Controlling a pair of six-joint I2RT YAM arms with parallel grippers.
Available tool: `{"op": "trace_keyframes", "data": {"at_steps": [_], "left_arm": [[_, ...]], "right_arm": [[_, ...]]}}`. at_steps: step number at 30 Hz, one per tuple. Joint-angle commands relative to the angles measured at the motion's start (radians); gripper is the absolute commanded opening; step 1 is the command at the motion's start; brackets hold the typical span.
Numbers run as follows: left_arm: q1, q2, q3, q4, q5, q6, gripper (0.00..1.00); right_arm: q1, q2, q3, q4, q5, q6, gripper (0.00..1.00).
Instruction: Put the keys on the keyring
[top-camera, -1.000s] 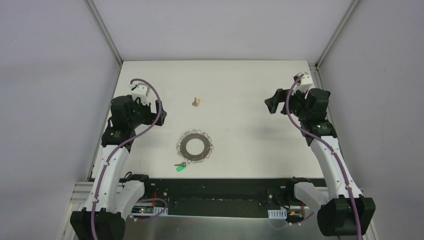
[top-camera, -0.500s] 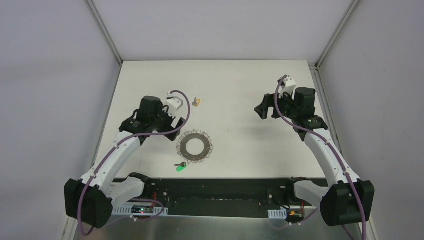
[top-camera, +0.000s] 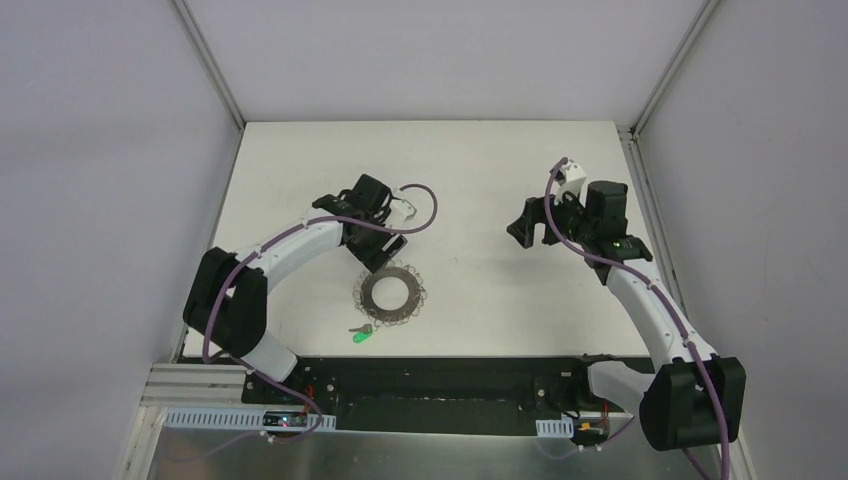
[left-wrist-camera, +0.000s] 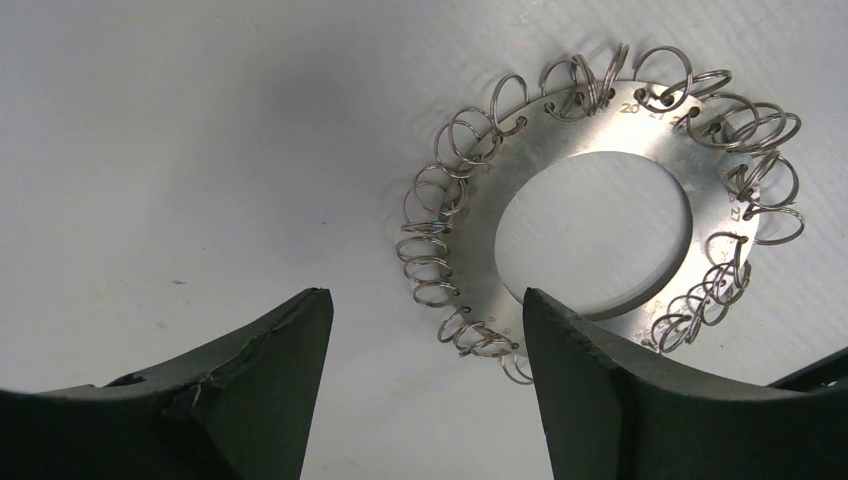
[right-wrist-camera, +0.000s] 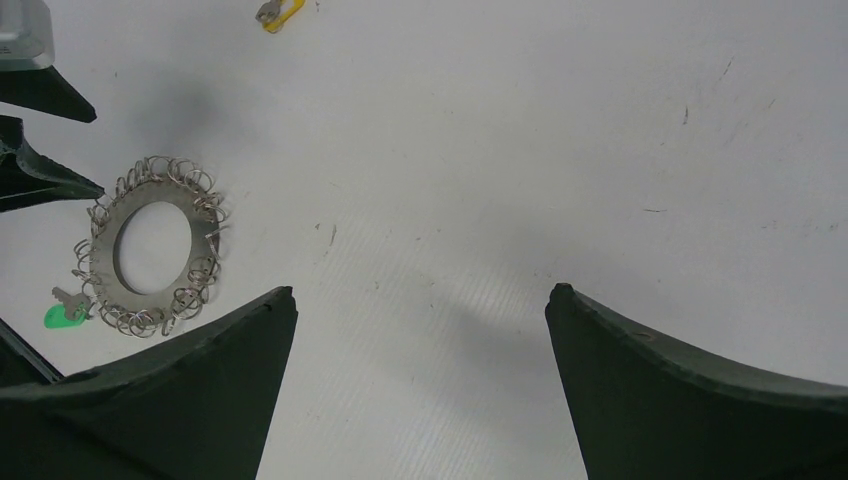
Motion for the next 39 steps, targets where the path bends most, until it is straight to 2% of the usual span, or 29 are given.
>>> {"op": "trace_keyframes", "data": {"at_steps": [1, 5, 10, 15, 18, 39], "left_arm": [[0.001, 0.012, 0.038, -0.125, 0.028, -0.064, 0.70], [0.002, -0.024, 0.006, -0.209, -0.048, 0.001, 0.64], [0.002, -0.073, -0.047, -0.303, 0.023, 0.090, 0.61], [0.002, -0.034, -0.056, -0.294, 0.040, 0.154, 0.47], [0.001, 0.018, -0.049, -0.284, 0.062, 0.151, 0.41], [-0.002, 0.184, 0.019, -0.246, 0.092, 0.097, 0.22]], "right_arm": [[-0.023, 0.007, -0.002, 0.019, -0.036, -0.015, 1.00], [-0.032, 0.009, -0.006, 0.020, -0.031, -0.030, 1.00], [-0.035, 0.029, -0.008, 0.017, -0.031, -0.041, 1.00], [-0.036, 0.048, -0.008, 0.015, -0.038, -0.041, 1.00], [-0.036, 0.053, -0.007, 0.015, -0.038, -0.039, 1.00], [-0.039, 0.106, -0.001, 0.005, -0.052, -0.044, 1.00]]}}
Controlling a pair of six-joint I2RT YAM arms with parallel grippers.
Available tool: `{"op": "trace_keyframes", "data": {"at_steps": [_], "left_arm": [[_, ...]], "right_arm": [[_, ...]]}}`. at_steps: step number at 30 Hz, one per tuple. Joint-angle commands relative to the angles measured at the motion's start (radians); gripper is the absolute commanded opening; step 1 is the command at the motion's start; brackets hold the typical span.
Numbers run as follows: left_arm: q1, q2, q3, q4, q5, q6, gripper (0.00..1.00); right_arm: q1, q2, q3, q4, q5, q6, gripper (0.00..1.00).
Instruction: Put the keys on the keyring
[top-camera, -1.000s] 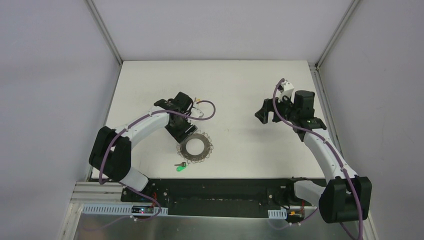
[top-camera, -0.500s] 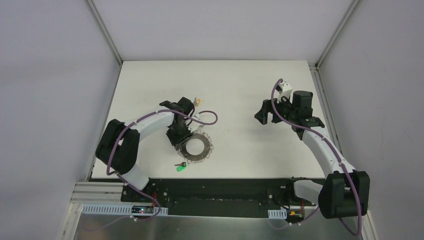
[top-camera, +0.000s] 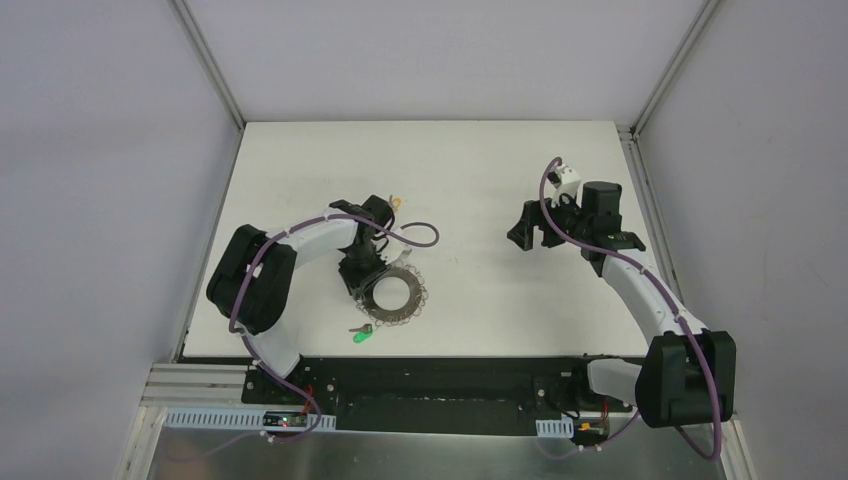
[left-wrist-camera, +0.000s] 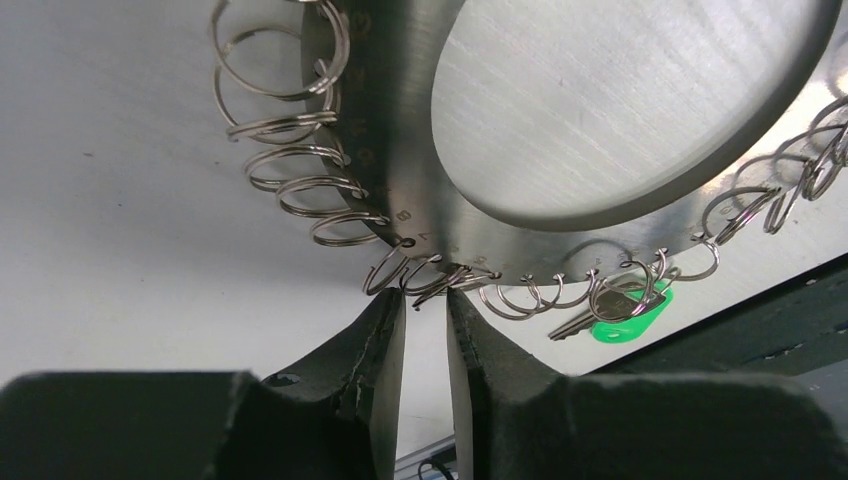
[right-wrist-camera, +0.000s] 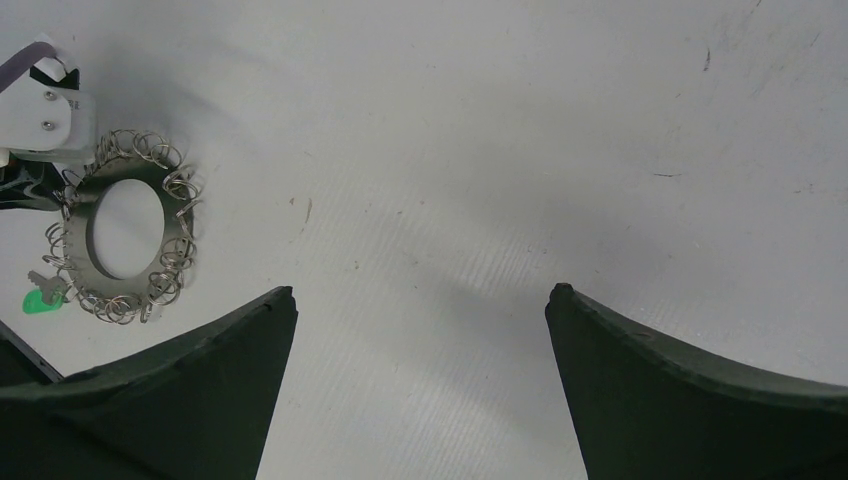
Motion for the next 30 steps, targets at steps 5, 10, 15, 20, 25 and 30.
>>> {"op": "trace_keyframes", "data": {"at_steps": [5, 10, 15, 20, 25, 30], "left_arm": [[-0.001, 0.012, 0.064, -0.017, 0.026, 0.004, 0.21], [-0.001, 0.030, 0.071, -0.007, 0.033, 0.003, 0.20], [-0.001, 0.034, 0.077, -0.017, 0.050, 0.006, 0.09], [-0.001, -0.008, 0.087, -0.044, 0.068, 0.015, 0.00], [-0.001, -0.085, 0.098, -0.078, 0.122, 0.032, 0.00], [-0.001, -0.175, 0.104, -0.092, 0.223, 0.086, 0.00]], "right_arm": [[-0.005, 0.009, 0.007, 0.002, -0.022, -0.020, 1.00], [-0.006, 0.015, 0.007, -0.001, -0.022, -0.024, 1.00], [-0.006, 0.015, 0.005, -0.002, -0.018, -0.032, 1.00], [-0.005, 0.018, 0.007, -0.005, -0.015, -0.038, 1.00], [-0.006, 0.020, 0.010, -0.006, -0.015, -0.035, 1.00], [-0.004, 0.018, 0.023, -0.010, -0.041, -0.018, 1.00]]}}
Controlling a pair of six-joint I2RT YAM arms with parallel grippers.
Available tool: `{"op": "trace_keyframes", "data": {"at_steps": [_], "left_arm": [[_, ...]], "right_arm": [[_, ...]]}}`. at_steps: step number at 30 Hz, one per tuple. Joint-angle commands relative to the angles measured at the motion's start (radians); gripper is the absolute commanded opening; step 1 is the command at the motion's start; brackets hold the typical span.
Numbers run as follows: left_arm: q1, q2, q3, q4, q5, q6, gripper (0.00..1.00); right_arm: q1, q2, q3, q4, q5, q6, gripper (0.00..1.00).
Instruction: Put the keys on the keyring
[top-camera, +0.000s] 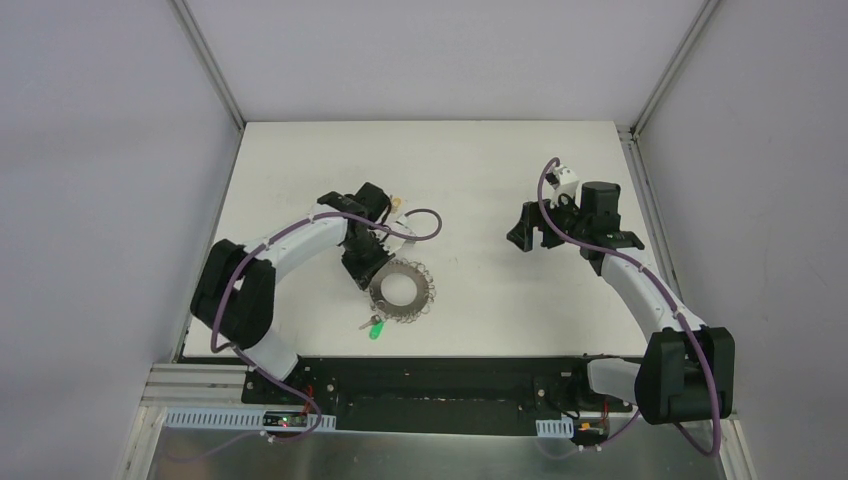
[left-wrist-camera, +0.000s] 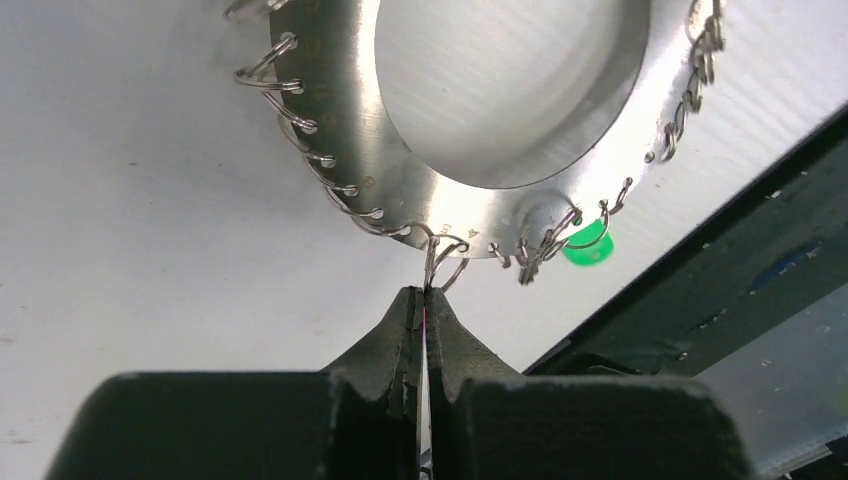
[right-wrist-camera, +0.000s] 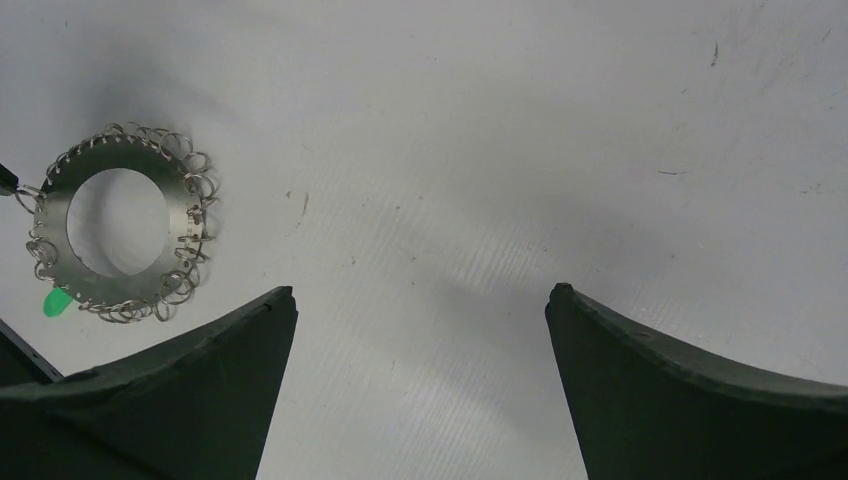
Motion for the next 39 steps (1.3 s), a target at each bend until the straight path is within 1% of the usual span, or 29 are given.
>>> {"op": "trace_keyframes", "data": {"at_steps": [1, 4, 8, 12, 15, 19, 22, 27, 30, 37, 39], "left_arm": [[-0.001, -0.111, 0.047, -0.046, 0.137, 0.070, 0.00], [-0.001, -0.122, 0.079, -0.054, 0.220, 0.098, 0.00], [-0.001, -0.108, 0.135, -0.052, 0.347, 0.106, 0.00], [-0.001, -0.084, 0.204, -0.055, 0.458, 0.097, 0.00], [-0.001, -0.081, 0.269, -0.055, 0.536, 0.063, 0.00], [-0.001, -0.079, 0.393, -0.056, 0.624, -0.035, 0.00], [-0.001, -0.086, 0.449, -0.008, 0.689, -0.134, 0.00], [-0.002, -0.120, 0.418, 0.208, 0.780, -0.367, 0.00], [-0.003, -0.124, 0.401, 0.336, 0.820, -0.516, 0.00], [-0.020, -0.102, 0.405, 0.377, 0.799, -0.546, 0.00], [-0.024, -0.099, 0.410, 0.379, 0.801, -0.551, 0.00]], "right_arm": [[-0.003, -0.001, 0.026, -0.008, -0.051, 0.009, 1.00], [0.014, -0.016, 0.040, -0.007, -0.106, 0.040, 1.00], [0.078, -0.026, 0.078, -0.024, -0.186, 0.049, 1.00], [0.140, 0.015, 0.172, -0.068, -0.288, 0.064, 1.00], [0.165, 0.046, 0.250, -0.072, -0.387, 0.092, 0.99], [0.195, 0.093, 0.363, -0.056, -0.489, 0.143, 0.88], [0.217, 0.125, 0.413, -0.054, -0.565, 0.166, 0.77], [0.262, 0.155, 0.431, -0.045, -0.641, 0.166, 0.61], [0.285, 0.169, 0.438, -0.049, -0.667, 0.156, 0.54], [0.309, 0.165, 0.380, -0.025, -0.668, 0.136, 0.46], [0.310, 0.164, 0.383, -0.024, -0.664, 0.133, 0.42]]}}
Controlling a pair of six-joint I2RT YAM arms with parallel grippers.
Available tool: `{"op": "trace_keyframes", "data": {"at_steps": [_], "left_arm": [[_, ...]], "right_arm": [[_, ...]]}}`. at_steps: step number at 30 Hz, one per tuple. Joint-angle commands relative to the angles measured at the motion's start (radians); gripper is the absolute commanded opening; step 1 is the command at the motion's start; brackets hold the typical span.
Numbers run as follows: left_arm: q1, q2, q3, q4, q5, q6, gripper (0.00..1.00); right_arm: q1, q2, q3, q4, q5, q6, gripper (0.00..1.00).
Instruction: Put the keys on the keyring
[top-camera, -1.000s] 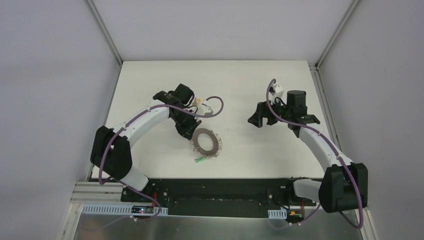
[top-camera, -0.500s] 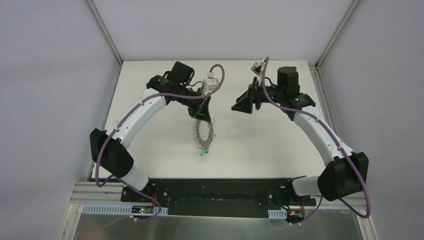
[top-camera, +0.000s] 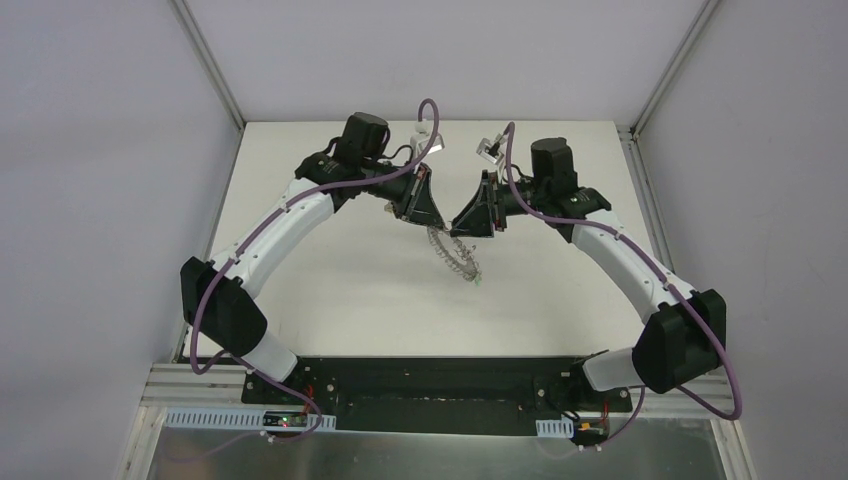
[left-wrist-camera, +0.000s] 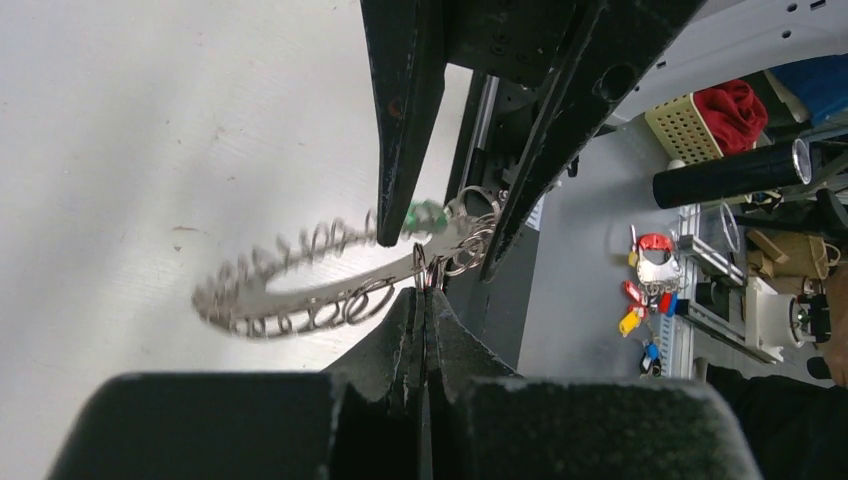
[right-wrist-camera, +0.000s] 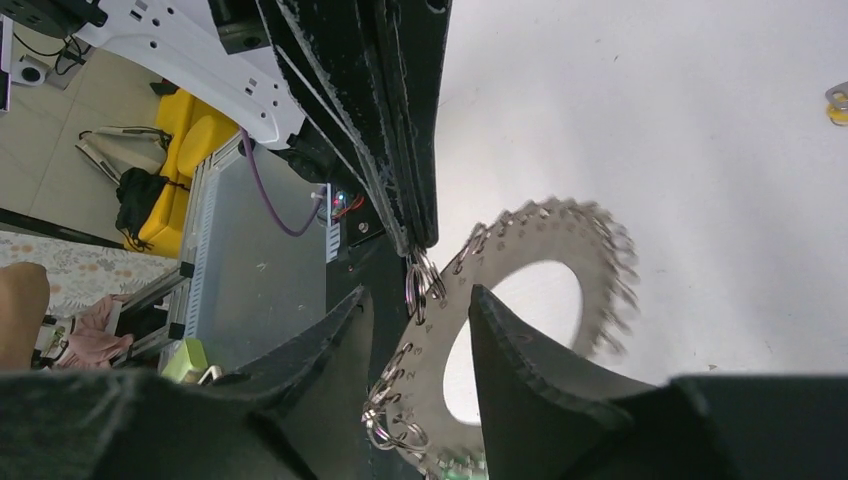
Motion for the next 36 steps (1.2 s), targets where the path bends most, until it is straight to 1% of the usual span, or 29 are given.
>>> {"op": "trace_keyframes", "data": {"at_steps": [1, 10, 12, 15, 17, 21, 24, 25, 27, 29, 32, 36], "left_arm": [[-0.019, -0.021, 0.012, 0.063, 0.053, -0.056, 0.00], [-0.036, -0.019, 0.000, 0.045, 0.048, -0.034, 0.00], [-0.037, -0.016, 0.001, 0.035, 0.045, -0.023, 0.00], [-0.037, -0.013, 0.004, 0.022, 0.041, -0.010, 0.00], [-0.037, -0.009, 0.006, 0.011, 0.037, 0.002, 0.00], [-0.037, 0.001, 0.017, -0.036, 0.024, 0.051, 0.00], [-0.036, 0.009, 0.039, -0.101, 0.025, 0.131, 0.00], [-0.035, 0.007, 0.045, -0.124, 0.023, 0.157, 0.02], [-0.033, -0.006, 0.052, -0.152, 0.024, 0.196, 0.12], [-0.028, -0.025, 0.049, -0.157, 0.037, 0.214, 0.20], [-0.023, -0.046, 0.045, -0.153, 0.053, 0.224, 0.26], [-0.022, -0.061, 0.030, -0.119, 0.049, 0.216, 0.30]], "right_arm": [[0.005, -0.014, 0.000, 0.033, -0.037, -0.019, 0.40], [0.026, 0.004, 0.001, 0.043, -0.043, -0.015, 0.23], [0.029, 0.007, 0.004, 0.044, -0.045, -0.014, 0.17], [0.029, 0.009, 0.003, 0.043, -0.043, -0.016, 0.05], [0.031, 0.006, 0.002, 0.043, -0.038, -0.019, 0.00], [0.030, -0.004, 0.001, 0.025, -0.028, -0.045, 0.00], [0.029, -0.019, -0.001, -0.005, -0.015, -0.090, 0.00], [0.030, -0.023, -0.003, -0.017, -0.010, -0.103, 0.00], [0.029, -0.036, -0.015, -0.024, -0.004, -0.124, 0.00], [0.028, -0.046, -0.030, -0.022, -0.008, -0.139, 0.00], [0.023, -0.056, -0.039, -0.019, -0.030, -0.145, 0.00], [0.019, -0.064, -0.044, -0.009, -0.060, -0.139, 0.00]]}}
